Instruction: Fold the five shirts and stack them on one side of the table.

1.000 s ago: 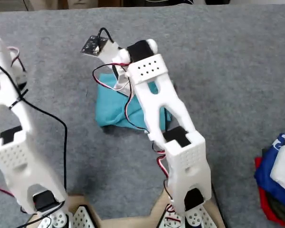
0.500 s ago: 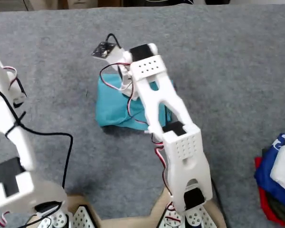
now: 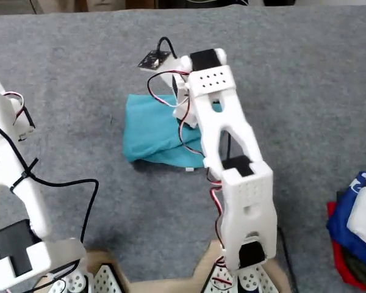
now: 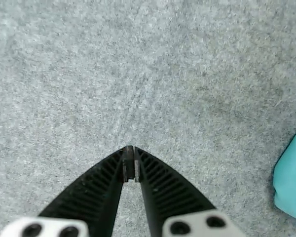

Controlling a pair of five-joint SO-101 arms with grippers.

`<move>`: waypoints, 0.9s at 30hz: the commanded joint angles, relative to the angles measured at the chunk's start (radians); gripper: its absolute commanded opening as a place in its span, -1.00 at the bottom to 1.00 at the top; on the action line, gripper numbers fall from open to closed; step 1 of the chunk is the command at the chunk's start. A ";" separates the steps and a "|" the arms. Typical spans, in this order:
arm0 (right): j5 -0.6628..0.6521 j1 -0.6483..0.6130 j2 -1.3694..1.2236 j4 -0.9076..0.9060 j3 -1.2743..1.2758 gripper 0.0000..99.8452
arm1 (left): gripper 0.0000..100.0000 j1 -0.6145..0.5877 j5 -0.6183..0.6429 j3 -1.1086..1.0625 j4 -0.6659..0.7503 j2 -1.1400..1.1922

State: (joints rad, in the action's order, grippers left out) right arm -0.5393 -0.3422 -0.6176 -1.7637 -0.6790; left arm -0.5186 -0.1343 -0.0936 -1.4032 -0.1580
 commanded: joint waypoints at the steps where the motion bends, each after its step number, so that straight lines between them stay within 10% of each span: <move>1: -0.037 0.022 0.131 -0.014 0.113 -0.99 | -0.96 0.014 -0.008 0.000 0.009 -0.047; 13: -0.077 0.061 0.407 0.184 0.618 -0.97 | -0.96 0.014 -0.008 0.000 0.008 -0.042; 21: -0.043 0.056 0.555 0.195 0.693 -0.41 | -0.96 0.025 -0.006 0.000 0.008 -0.042; 27: 0.140 0.018 0.634 0.209 0.697 -0.37 | -0.96 0.025 -0.006 -0.002 0.009 -0.041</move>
State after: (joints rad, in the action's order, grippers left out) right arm -0.4442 -0.2946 -0.0545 -1.5704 0.0115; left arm -0.5079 -0.1358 -0.0936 -1.4032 -0.1580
